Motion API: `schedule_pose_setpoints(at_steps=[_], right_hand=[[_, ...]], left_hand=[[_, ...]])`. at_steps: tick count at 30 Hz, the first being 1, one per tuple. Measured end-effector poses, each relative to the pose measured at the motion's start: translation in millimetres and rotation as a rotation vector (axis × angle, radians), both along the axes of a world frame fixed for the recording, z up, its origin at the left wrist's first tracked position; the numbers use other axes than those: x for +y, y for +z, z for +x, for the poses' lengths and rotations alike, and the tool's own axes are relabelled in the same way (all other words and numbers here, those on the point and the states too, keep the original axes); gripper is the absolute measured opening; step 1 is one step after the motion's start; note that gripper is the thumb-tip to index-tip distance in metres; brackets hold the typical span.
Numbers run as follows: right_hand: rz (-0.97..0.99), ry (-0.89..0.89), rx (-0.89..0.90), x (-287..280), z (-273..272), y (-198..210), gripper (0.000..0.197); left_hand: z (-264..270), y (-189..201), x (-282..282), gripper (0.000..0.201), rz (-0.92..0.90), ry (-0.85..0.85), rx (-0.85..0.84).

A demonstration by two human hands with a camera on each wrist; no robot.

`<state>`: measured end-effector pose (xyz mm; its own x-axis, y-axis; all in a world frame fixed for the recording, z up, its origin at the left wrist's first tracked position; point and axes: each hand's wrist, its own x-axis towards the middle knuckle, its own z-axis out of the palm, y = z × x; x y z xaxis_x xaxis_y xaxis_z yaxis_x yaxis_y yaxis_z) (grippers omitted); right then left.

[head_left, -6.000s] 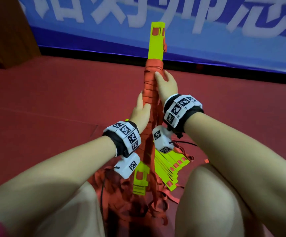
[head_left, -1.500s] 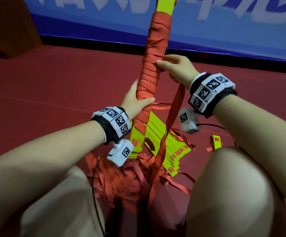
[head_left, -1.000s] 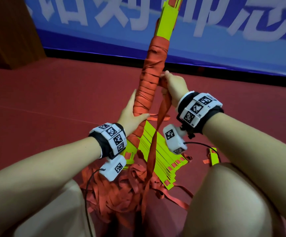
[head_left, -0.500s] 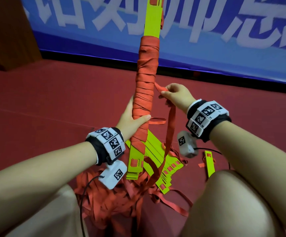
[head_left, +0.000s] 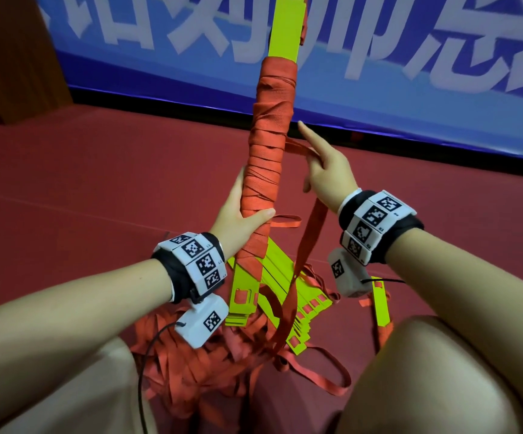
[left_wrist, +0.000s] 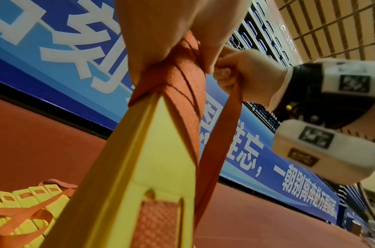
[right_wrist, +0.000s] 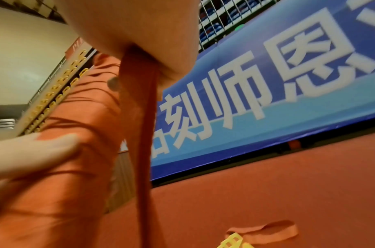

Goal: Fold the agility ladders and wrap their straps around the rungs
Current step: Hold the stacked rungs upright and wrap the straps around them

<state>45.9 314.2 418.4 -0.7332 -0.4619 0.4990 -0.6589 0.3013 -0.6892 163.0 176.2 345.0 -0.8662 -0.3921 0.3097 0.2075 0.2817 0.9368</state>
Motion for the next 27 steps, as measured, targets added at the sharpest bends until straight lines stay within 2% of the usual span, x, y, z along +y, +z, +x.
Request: schedule_pose_setpoints(at_steps=[2, 5, 9, 12, 14, 16, 17, 19, 22, 24, 27], right_hand=[[-0.048, 0.055, -0.073, -8.7, 11.3, 2.2, 0.062], [-0.145, 0.104, -0.162, -28.6, 28.4, 3.1, 0.048], [-0.276, -0.007, -0.219, -40.3, 30.9, 6.7, 0.031], [-0.296, -0.077, -0.278, -39.8, 21.3, 2.0, 0.037], [-0.299, -0.109, -0.337, -39.6, 16.2, -2.3, 0.043], [-0.301, -0.119, -0.371, -37.7, 13.7, -3.9, 0.046], [-0.302, -0.121, -0.366, -36.6, 12.4, -4.5, 0.045], [-0.310, -0.081, -0.349, -33.6, 14.0, -3.0, 0.031], [-0.374, 0.050, -0.363, -31.3, 20.2, 2.5, 0.012], [-0.398, 0.146, -0.371, -31.6, 24.1, 6.2, 0.018], [-0.383, 0.219, -0.357, -32.6, 27.7, 10.6, 0.029]], left_hand=[[0.0, 2.1, 2.2, 0.087, -0.025, 0.038, 0.013], [-1.3, 5.3, 5.7, 0.085, -0.117, 0.105, 0.036], [0.5, 9.3, 7.2, 0.068, -0.354, 0.108, 0.003], [5.4, 13.1, 10.9, 0.062, -0.493, 0.082, 0.010], [4.8, 9.3, 8.3, 0.060, -0.522, 0.026, 0.036], [1.8, 9.1, 5.8, 0.058, -0.434, -0.034, 0.055], [1.3, 11.8, 6.7, 0.058, -0.334, -0.059, 0.049], [-0.8, 13.9, 8.3, 0.061, -0.128, -0.087, -0.017], [-7.1, 8.2, 4.0, 0.076, 0.178, -0.142, -0.089], [-8.4, 9.2, -0.1, 0.087, 0.267, -0.169, -0.115], [-9.8, 15.0, -7.4, 0.065, 0.295, -0.228, -0.057]])
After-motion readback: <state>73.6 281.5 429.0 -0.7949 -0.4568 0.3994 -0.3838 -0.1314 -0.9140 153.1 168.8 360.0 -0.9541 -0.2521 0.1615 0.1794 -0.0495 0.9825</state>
